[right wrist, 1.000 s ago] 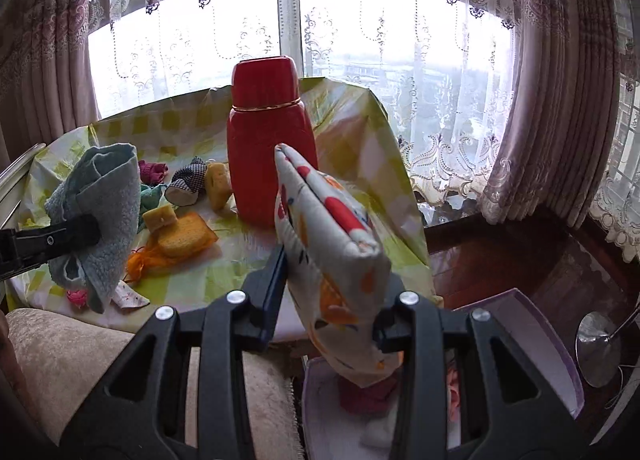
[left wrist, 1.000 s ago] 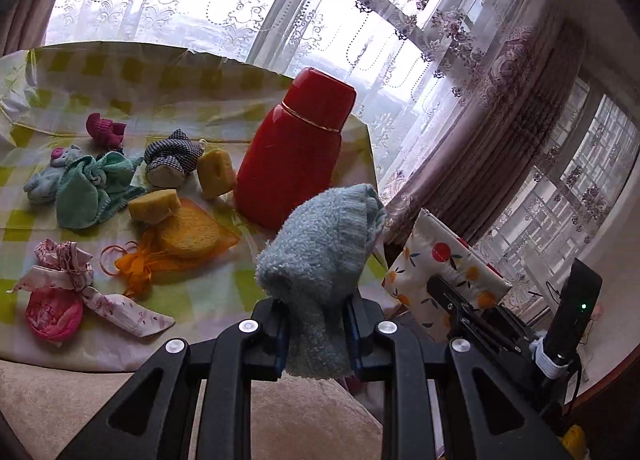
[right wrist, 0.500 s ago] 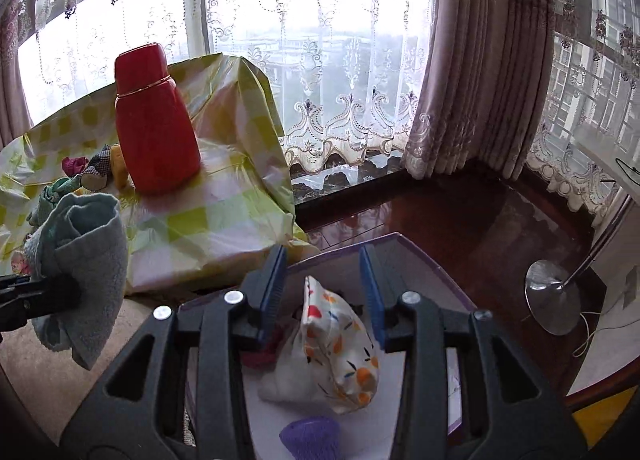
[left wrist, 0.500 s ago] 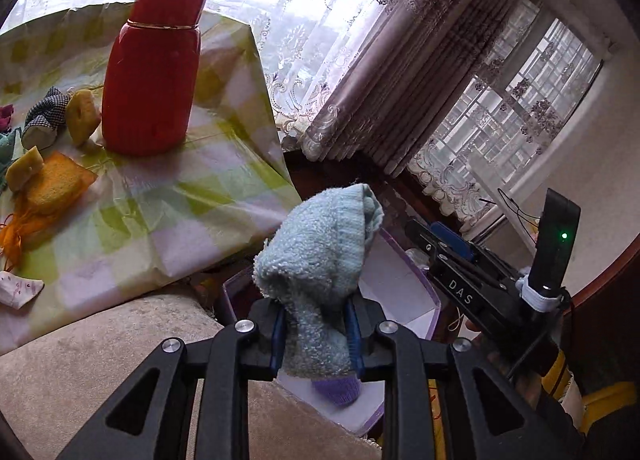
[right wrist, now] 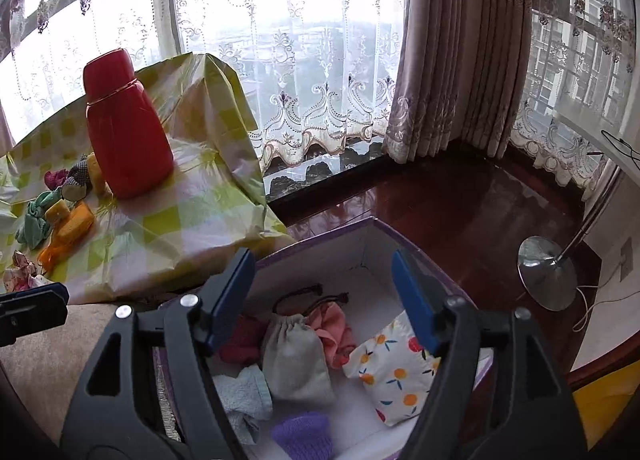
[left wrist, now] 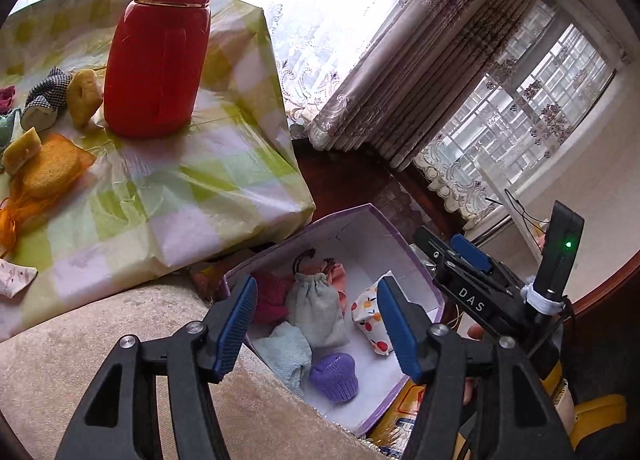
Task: Organize soft objects
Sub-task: 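Carry the towel and pouch over the white box and release both, then move both open tools back toward the pink ribbon items on the bed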
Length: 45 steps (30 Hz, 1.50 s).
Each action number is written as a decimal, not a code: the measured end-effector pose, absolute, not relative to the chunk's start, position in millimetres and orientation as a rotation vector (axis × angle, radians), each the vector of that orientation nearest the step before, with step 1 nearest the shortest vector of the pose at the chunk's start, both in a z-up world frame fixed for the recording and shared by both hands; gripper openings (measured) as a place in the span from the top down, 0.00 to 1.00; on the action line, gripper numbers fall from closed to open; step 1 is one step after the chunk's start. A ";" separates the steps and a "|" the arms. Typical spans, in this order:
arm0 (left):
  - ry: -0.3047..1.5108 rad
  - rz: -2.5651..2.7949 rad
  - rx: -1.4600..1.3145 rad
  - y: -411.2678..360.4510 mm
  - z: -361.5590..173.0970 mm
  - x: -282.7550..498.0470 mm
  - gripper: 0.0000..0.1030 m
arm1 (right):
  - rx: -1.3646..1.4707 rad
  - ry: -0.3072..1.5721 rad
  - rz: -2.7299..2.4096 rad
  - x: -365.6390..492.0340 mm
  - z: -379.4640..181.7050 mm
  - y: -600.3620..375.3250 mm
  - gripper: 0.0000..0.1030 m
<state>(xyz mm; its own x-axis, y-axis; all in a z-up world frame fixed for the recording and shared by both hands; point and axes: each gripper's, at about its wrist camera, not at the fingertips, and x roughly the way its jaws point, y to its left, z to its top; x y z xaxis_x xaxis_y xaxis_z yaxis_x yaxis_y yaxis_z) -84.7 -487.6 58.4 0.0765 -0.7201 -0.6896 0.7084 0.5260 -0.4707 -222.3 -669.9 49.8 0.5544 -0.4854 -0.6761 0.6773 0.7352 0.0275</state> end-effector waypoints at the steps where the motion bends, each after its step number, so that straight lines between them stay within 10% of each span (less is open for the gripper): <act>1: 1.034 -1.060 -0.012 -486.2 59.8 -84.3 0.35 | 0.297 0.702 -0.695 -220.5 49.0 -667.9 0.24; 9: 0.931 -0.930 -0.002 -468.6 74.7 -75.6 0.25 | 0.203 0.694 -0.733 -204.8 56.9 -642.1 0.08; 45: 1.008 -0.402 -0.111 -221.1 40.8 35.5 0.31 | 0.181 0.801 -0.016 -54.6 50.8 -488.2 0.08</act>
<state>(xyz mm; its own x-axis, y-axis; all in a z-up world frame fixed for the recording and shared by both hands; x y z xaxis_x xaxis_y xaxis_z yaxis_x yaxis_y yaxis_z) 35.5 -221.1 40.8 0.4669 -0.3774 -0.7997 0.2764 0.9213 -0.2734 -54.6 -488.2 50.8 0.6965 0.0539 -0.7156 0.0830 0.9844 0.1549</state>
